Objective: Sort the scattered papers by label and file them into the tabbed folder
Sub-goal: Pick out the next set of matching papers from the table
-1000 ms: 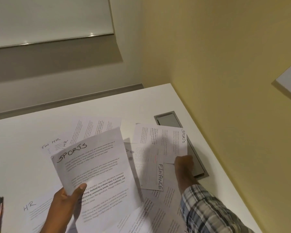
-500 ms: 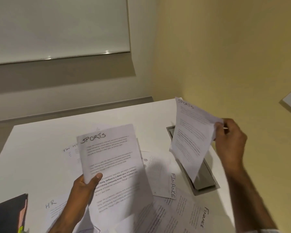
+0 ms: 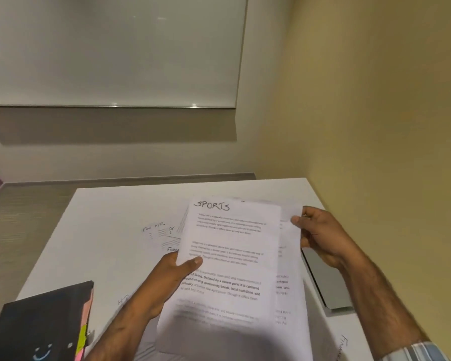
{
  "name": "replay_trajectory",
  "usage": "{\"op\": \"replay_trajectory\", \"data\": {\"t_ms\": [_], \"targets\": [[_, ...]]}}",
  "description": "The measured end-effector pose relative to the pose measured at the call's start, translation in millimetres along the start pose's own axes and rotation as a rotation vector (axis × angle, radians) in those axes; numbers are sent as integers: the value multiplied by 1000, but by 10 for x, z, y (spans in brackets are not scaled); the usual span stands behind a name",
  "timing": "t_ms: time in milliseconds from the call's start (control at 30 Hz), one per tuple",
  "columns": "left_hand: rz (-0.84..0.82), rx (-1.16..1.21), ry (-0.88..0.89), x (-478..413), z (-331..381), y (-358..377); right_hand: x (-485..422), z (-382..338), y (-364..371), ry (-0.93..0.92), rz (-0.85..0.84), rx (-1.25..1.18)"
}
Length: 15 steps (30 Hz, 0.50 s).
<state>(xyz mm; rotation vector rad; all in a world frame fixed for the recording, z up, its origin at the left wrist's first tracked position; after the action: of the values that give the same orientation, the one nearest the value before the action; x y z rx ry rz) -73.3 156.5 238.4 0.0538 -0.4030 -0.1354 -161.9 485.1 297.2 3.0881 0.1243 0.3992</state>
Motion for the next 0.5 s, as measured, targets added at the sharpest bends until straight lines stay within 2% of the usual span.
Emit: {"op": "replay_trajectory", "data": {"t_ms": [100, 267, 367, 433, 500], "targets": [[-24, 7, -22, 141, -13, -130, 59, 65, 389, 67, -52, -52], [-33, 161, -29, 310, -172, -339, 221, 248, 902, 101, -67, -140], [105, 199, 87, 399, -186, -435, 459, 415, 1147, 87, -62, -231], [224, 205, 172, 456, -201, -514, 632, 557, 1325, 81, -107, -174], [260, 165, 212, 507, -255, -597, 767, 727, 1484, 74, -114, -66]]}}
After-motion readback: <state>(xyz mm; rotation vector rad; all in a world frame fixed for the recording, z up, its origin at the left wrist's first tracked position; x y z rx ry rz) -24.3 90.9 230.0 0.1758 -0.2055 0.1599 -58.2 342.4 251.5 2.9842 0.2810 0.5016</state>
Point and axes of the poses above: each hand's wrist, its own x-axis away from the middle knuckle, its own y-axis out of the palm, z = x × y, the point moved 3 cm from there along -x, towards the middle knuckle, and after that the axes turned 1 degree about -x, right-handed, at the moved point
